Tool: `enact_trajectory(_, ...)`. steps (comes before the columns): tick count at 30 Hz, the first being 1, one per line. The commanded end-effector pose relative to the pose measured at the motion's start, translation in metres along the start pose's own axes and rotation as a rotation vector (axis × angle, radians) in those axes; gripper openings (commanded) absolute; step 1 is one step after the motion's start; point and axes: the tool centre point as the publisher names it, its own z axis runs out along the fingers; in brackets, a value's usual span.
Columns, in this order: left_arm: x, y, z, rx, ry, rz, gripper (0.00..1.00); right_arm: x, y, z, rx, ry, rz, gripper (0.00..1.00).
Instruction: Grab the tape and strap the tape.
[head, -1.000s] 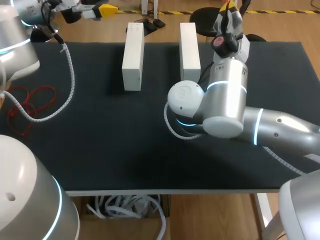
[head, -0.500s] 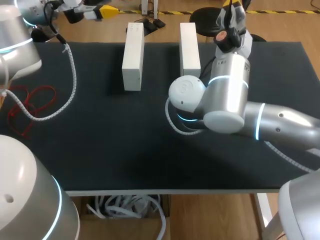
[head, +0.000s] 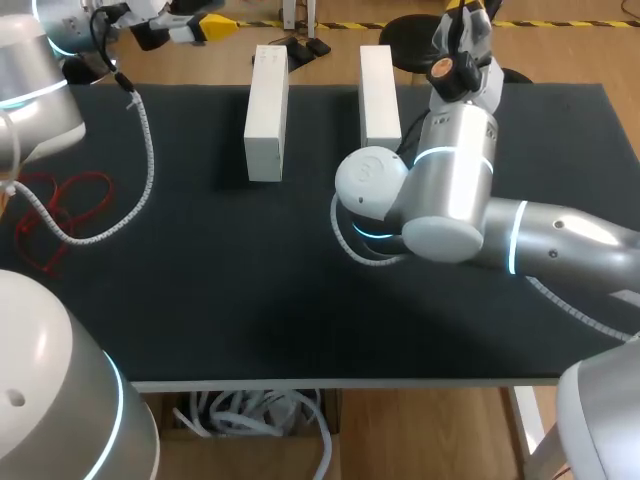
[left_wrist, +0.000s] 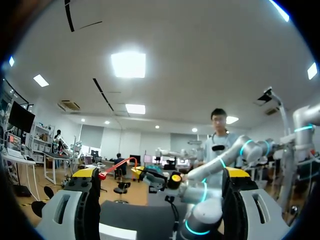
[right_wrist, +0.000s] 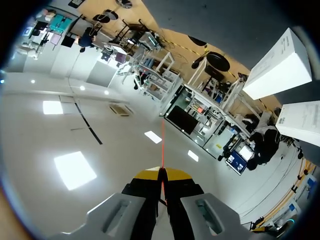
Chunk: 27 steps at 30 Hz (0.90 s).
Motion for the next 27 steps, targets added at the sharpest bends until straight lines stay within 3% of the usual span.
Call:
enact_trajectory(1,0.0005,0.0005,-0.001,0.001,0.006,0.003,1.0,-0.0007,-0.0016,0.0019,-0.007,0.005,-0.003,0.0)
enact_trajectory(27,0.0021,0.0006,-0.0015,0.024,0.031,0.003,1.0,-0.0005,-0.0014,0.0028,-0.005,0.012,-0.007,0.0)
